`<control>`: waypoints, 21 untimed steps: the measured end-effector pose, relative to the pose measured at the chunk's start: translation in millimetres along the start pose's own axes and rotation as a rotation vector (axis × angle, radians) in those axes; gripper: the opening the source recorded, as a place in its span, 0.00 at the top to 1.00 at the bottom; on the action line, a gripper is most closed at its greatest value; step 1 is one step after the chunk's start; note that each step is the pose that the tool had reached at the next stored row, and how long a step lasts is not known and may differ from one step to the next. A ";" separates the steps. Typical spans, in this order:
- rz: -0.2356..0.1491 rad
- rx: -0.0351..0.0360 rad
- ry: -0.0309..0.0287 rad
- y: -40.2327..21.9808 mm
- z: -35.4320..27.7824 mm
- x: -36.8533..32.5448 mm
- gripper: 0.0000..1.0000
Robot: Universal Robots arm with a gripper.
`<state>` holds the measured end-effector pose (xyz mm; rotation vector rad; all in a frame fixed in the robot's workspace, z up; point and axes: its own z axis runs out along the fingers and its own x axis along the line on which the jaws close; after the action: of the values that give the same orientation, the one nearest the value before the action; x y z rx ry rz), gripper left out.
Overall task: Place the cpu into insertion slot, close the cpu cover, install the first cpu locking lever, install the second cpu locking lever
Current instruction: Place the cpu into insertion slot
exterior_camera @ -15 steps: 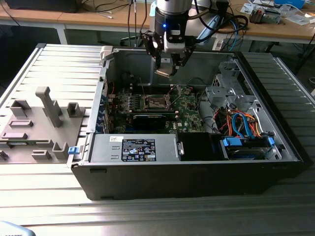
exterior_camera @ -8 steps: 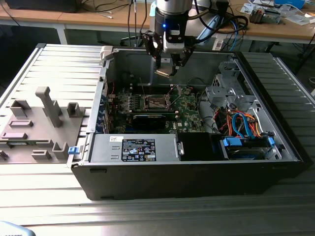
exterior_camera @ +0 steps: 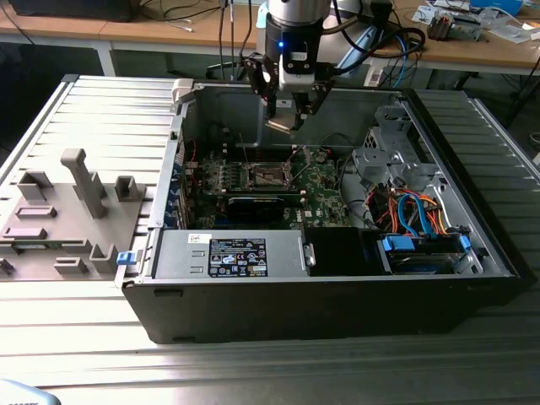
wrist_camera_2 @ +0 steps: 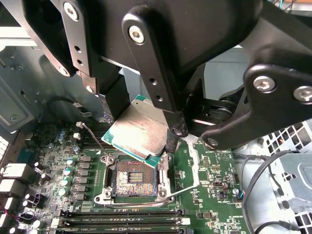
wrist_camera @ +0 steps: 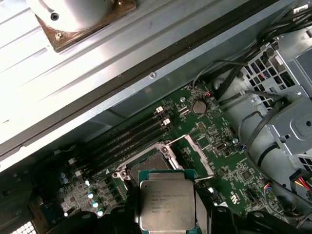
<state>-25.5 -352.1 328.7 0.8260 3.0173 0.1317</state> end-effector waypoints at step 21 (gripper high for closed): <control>0.040 -0.0005 -0.0033 -0.1 1.1 0.0 0.45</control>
<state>-25.5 -352.1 327.6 0.8857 2.9987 0.1313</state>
